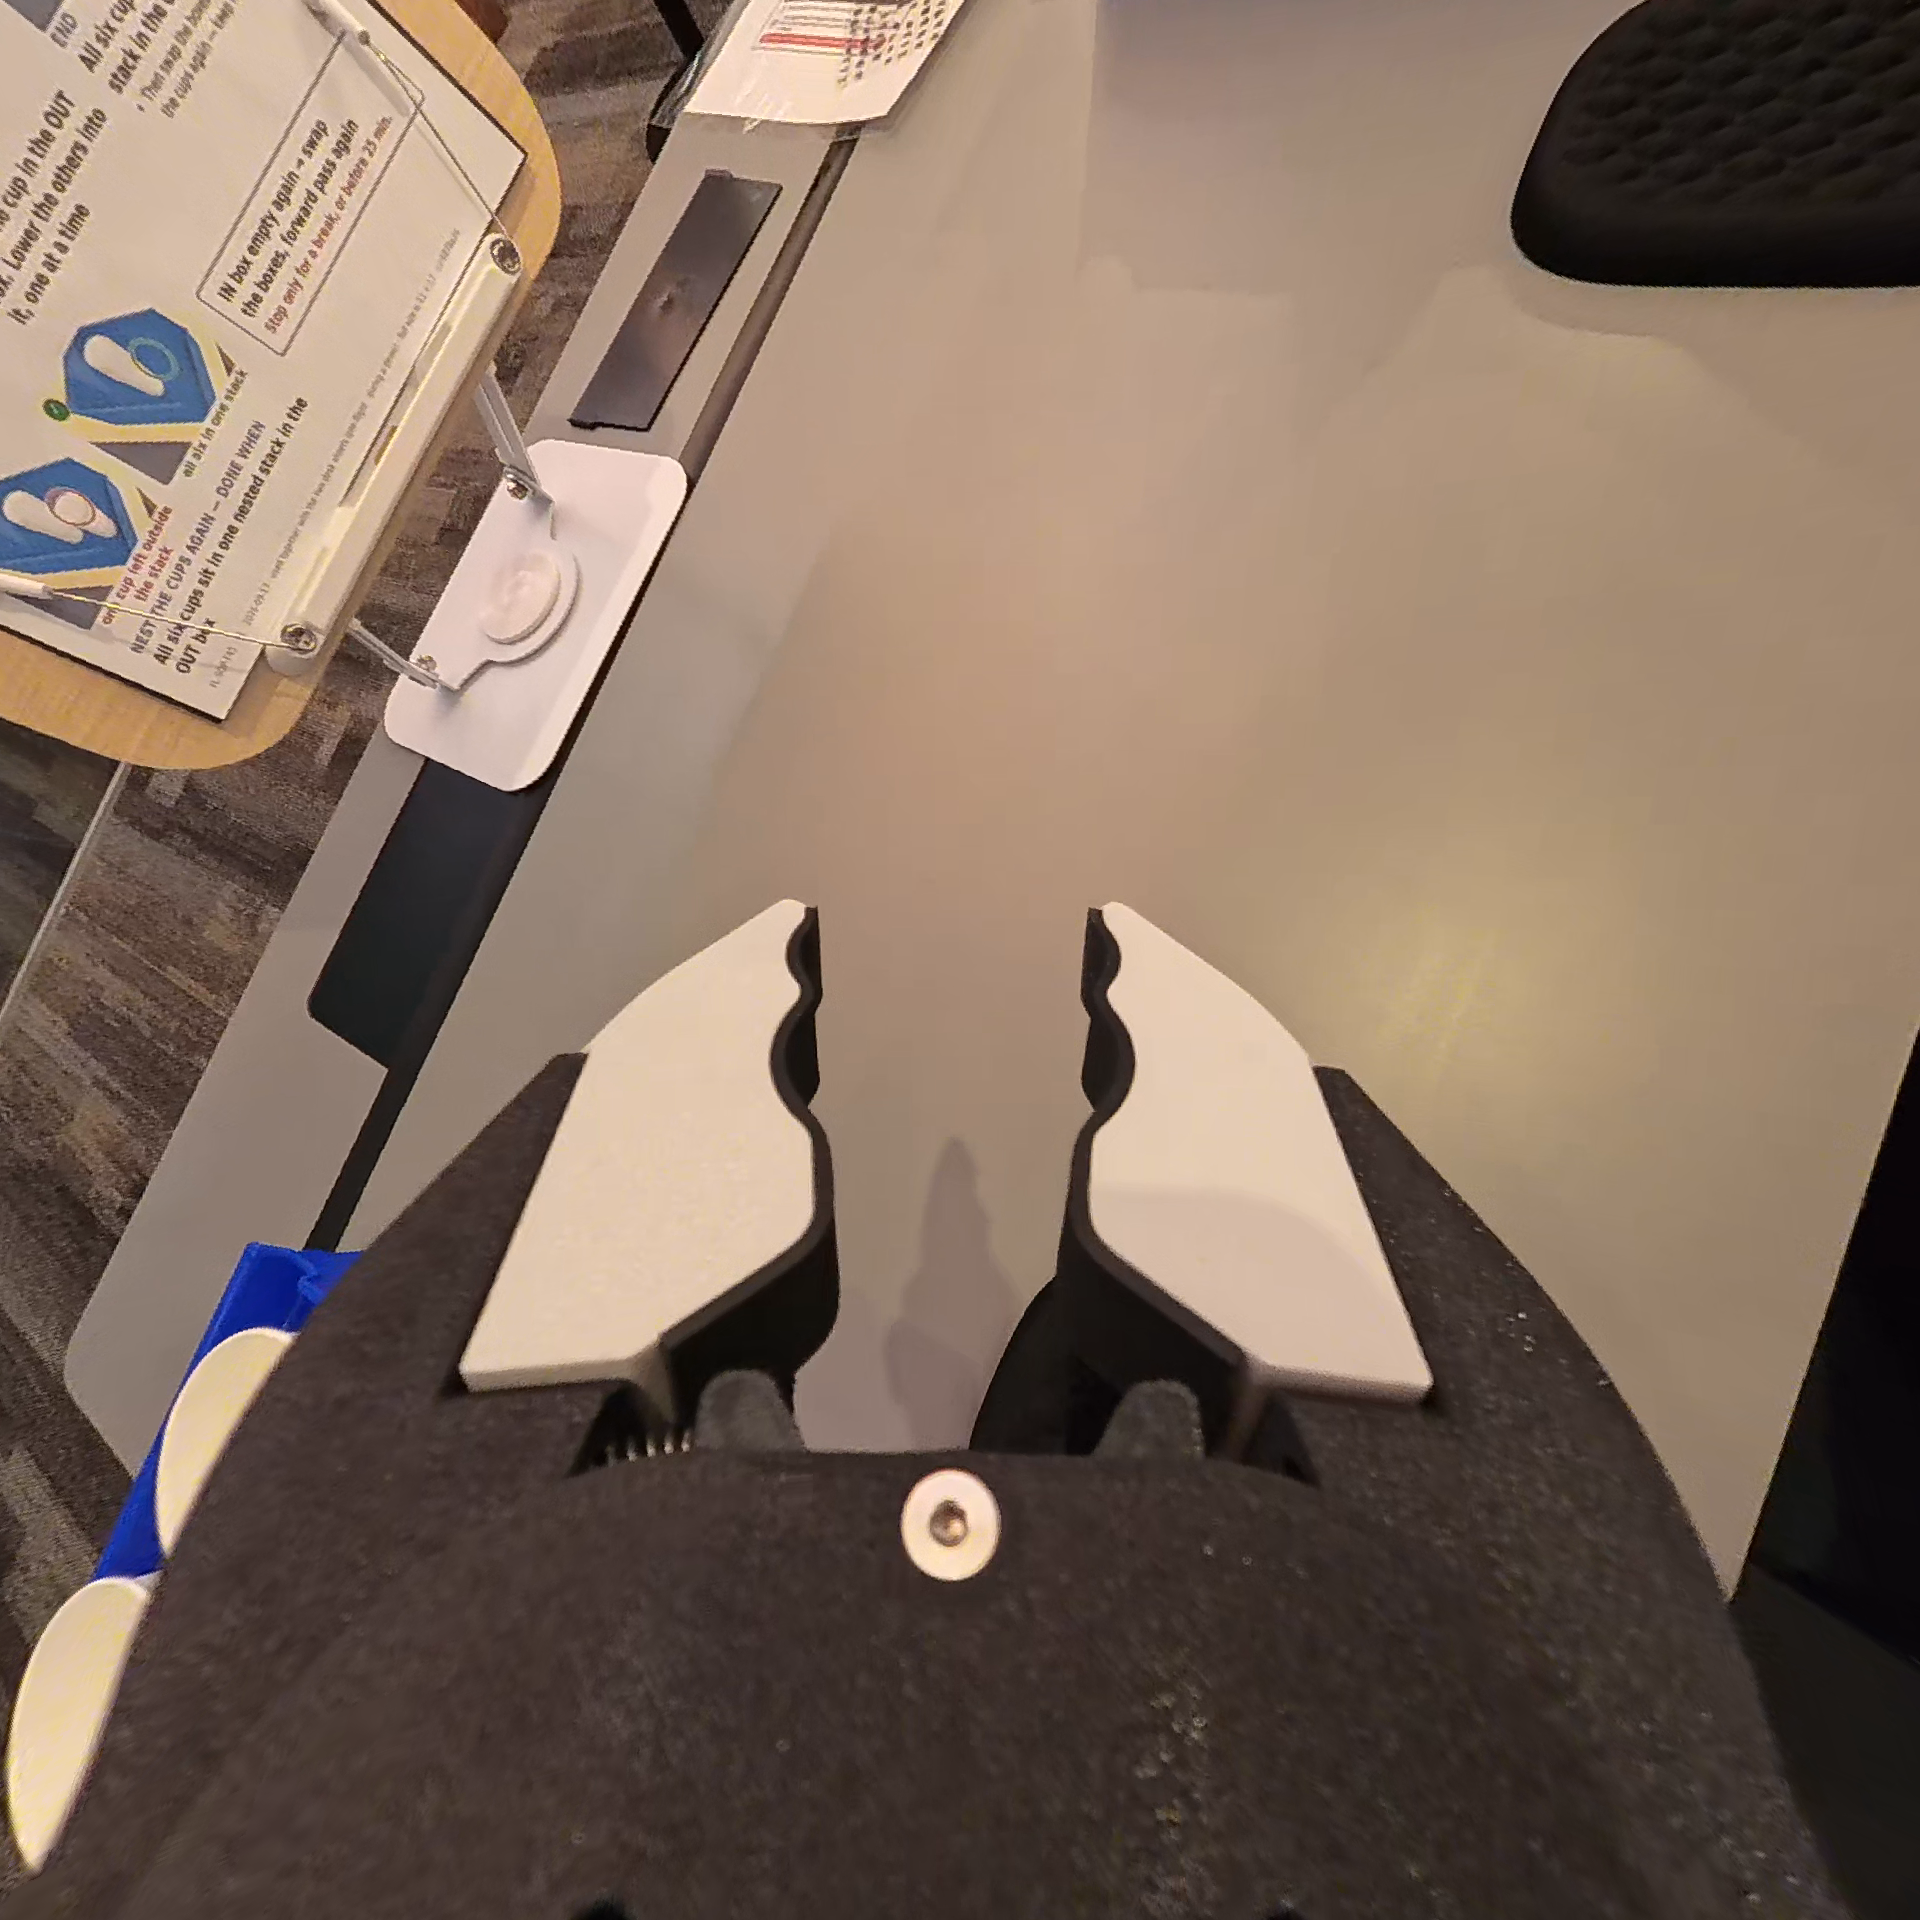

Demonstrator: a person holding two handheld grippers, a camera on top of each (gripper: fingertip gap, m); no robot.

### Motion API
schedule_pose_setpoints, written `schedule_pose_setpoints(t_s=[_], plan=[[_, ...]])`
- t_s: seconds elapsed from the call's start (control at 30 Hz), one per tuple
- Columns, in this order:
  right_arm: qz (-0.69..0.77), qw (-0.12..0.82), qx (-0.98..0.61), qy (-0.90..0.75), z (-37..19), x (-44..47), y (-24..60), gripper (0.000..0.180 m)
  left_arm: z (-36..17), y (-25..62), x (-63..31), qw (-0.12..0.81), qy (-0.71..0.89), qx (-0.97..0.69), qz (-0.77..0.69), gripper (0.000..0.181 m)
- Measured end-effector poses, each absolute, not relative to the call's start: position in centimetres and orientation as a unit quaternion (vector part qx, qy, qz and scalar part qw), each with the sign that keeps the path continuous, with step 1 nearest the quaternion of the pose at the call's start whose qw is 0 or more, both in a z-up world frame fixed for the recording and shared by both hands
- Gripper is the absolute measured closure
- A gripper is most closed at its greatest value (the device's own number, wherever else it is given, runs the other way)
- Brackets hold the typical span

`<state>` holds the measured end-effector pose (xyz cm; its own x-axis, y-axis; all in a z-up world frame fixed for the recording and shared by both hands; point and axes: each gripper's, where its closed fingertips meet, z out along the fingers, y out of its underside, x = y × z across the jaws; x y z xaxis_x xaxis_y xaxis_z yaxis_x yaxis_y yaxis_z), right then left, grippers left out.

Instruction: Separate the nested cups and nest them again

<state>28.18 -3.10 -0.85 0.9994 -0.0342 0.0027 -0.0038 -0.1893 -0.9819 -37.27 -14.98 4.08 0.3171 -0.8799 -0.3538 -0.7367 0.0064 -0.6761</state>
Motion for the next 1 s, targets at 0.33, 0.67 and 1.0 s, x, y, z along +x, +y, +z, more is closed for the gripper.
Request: schedule_pose_setpoints(t_s=[0.33,0.67,1.0], plan=[[-0.038,0.578,-0.815,-0.004,-1.8,28.4,-4.1,0.081,3.4,-14.6,-37.7,0.397,0.582,-0.706,-0.073,0.133],[-0.034,0.635,-0.771,-0.030,4.7,27.7,-6.8,0.070,4.1,-10.3,-44.9,0.413,0.515,-0.751,-0.024,0.132],[0.020,0.666,-0.732,-0.142,9.7,18.4,-7.6,0.074,-0.5,-0.1,-58.5,0.279,0.519,-0.796,0.137,0.134]])
